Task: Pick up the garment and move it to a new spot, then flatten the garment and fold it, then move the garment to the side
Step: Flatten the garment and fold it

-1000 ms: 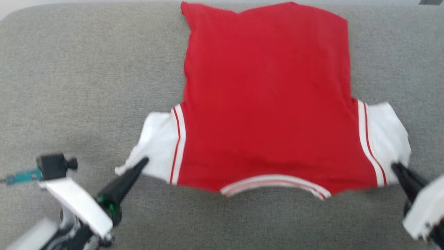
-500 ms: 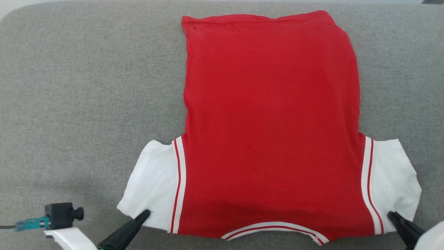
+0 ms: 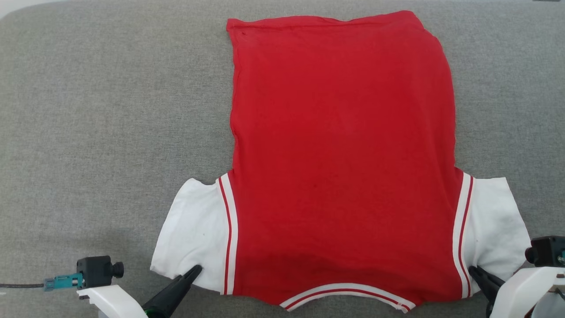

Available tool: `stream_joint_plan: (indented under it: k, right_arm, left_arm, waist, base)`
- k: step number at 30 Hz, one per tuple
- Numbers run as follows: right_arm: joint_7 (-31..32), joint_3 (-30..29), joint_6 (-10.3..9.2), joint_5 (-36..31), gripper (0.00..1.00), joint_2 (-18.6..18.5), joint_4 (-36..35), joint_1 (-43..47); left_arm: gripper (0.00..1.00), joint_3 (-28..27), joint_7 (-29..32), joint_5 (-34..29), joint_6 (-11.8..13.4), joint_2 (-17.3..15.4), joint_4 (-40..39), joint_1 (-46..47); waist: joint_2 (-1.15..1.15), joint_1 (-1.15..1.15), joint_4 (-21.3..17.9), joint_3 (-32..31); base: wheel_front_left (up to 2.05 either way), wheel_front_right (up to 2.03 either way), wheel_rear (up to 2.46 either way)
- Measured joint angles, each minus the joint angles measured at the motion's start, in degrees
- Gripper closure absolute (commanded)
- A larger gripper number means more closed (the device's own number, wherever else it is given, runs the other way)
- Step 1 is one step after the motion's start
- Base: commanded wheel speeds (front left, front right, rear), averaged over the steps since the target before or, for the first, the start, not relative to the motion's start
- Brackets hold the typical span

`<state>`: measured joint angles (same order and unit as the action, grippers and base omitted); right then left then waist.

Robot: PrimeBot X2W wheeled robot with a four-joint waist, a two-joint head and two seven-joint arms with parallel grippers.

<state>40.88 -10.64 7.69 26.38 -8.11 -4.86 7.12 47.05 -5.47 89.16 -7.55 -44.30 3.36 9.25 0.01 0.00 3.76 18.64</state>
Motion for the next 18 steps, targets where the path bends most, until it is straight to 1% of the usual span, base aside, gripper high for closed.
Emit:
stream_joint_plan:
  k: [2,3,4,5,7,10,14,16,18]
  right_arm:
    - [-1.2,0.8,0.01,-0.4,1.00,-0.8,0.5,-0.3]
    - [-1.2,0.8,0.01,-0.4,0.56,-0.8,0.5,-0.3]
    - [-2.0,1.1,0.08,-0.9,0.03,-1.2,0.6,-0.5]
    - [-2.5,1.2,0.09,-1.3,0.00,-1.4,0.6,-0.6]
    - [-2.9,1.4,0.09,-2.0,0.00,-1.9,-0.4,-0.6]
    - [-1.9,-0.5,0.07,-1.7,0.00,-3.2,-5.1,-0.7]
    - [2.6,-6.5,-0.20,-0.3,0.00,-6.3,-14.4,-2.1]
    - [5.5,-8.7,-0.20,-0.2,0.00,-7.8,-17.7,-5.8]
    - [8.2,-9.7,-0.20,-0.6,0.00,-9.4,-18.5,-10.8]
  left_arm:
    - [1.00,-0.1,0.0,0.1,0.0,0.2,0.1,0.1]
    - [1.00,-0.1,0.0,0.1,0.0,0.2,0.1,0.1]
    - [1.00,0.0,-0.1,0.1,0.0,0.2,0.1,0.1]
    - [1.00,-0.1,-0.1,0.1,0.0,0.3,0.1,0.1]
    - [1.00,0.0,-0.4,0.1,0.0,0.2,-0.1,0.2]
    - [1.00,0.2,-0.4,-0.2,0.0,0.3,-0.9,0.9]
    - [1.00,0.6,-0.7,-1.0,0.0,0.1,-2.5,1.4]
    - [1.00,0.9,-1.0,-1.3,0.0,0.2,-3.3,2.1]
    - [1.00,1.2,-1.2,-1.7,0.0,0.2,-4.2,2.8]
  waist:
    - [0.00,0.00,0.0,0.2]
    - [0.00,0.00,0.0,0.2]
    - [0.00,0.00,0.0,0.3]
    - [0.00,0.00,0.0,0.4]
    - [0.00,0.00,0.1,0.6]
    - [0.00,0.00,0.8,0.9]
    - [0.00,0.00,1.8,1.4]
    - [0.00,0.00,2.4,1.8]
    - [0.00,0.00,3.0,2.4]
  base:
    - [0.00,0.00,0.00]
    - [0.00,0.00,0.00]
    - [0.00,0.00,0.00]
    - [0.00,0.00,0.00]
    - [0.00,0.00,0.00]
    - [0.00,0.00,0.00]
    - [0.00,0.00,0.00]
    - [0.00,0.00,0.00]
    - [0.00,0.00,0.00]
